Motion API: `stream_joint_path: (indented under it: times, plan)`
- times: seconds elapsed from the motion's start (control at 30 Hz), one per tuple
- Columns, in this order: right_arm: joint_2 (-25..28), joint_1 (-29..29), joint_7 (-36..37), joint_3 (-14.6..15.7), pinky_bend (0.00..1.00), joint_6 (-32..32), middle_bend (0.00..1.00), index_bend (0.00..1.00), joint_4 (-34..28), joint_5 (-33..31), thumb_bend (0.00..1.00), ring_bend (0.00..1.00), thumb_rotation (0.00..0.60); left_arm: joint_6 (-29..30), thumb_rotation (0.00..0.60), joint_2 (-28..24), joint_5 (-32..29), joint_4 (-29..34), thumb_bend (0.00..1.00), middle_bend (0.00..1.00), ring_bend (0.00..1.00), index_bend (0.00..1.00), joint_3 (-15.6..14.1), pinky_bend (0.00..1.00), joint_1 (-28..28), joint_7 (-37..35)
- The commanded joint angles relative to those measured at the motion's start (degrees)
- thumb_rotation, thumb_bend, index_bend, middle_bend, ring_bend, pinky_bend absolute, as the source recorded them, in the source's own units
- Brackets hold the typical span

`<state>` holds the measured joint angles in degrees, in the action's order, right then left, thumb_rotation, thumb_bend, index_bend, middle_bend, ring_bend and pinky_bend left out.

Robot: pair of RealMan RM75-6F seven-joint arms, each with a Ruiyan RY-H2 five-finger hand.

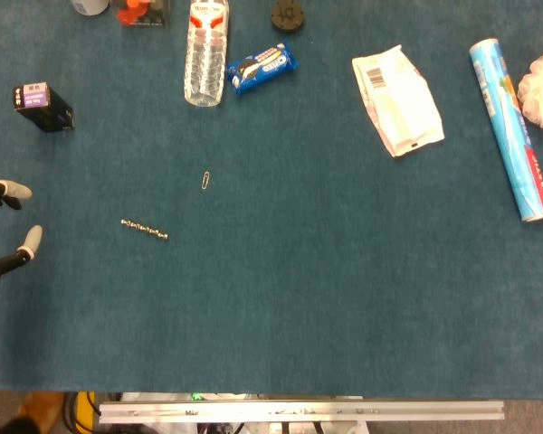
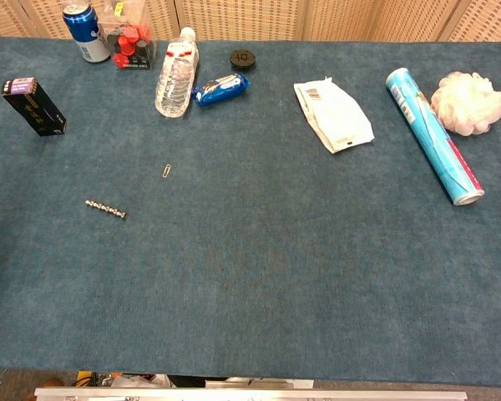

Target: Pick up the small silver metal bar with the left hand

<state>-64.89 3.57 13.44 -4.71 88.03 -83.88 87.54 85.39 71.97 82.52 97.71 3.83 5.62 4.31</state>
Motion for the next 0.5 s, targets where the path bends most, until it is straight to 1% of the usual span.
stream_joint_path:
  times: [0.03,0.17,0.37,0.5]
  plan:
    - [0.2,0.1,-0.4,0.3,0.46,-0.8,0.46,0.49,-0.2,-0.2,0.33,0.42,0.6,-0.1,0.6,0.0,0.0,-0.1,0.26,0.48,0.4,0.39,-0.1,0.47,0.0,0.0]
    - [1.9,0.5,-1.7,1.2,0.46,-3.6,0.47,0.49,-2.0,-1.0,0.33,0.42,0.6,0.1,0.6,-0.1,0.2,-0.1,0.26,0.48,0.4,0.39,-0.2,0.46,-0.2,-0.3]
    - [1.6,0.4,-1.2,0.7,0.46,-2.3,0.47,0.49,-1.9,-0.4,0.33,0.42,0.6,-0.4,0.6,-0.6,0.8,-0.3,0.26,0.44,0.37,0.36,-0.7,0.39,-0.2,-0.6]
    - [1.6,0.4,-1.4,0.5,0.45,-1.7,0.44,0.49,-1.7,-0.2,0.33,0.4,0.6,-2.4,0.6,-1.4,1.1,-0.5,0.26,0.41,0.36,0.33,-1.3,0.34,0.6,-0.2]
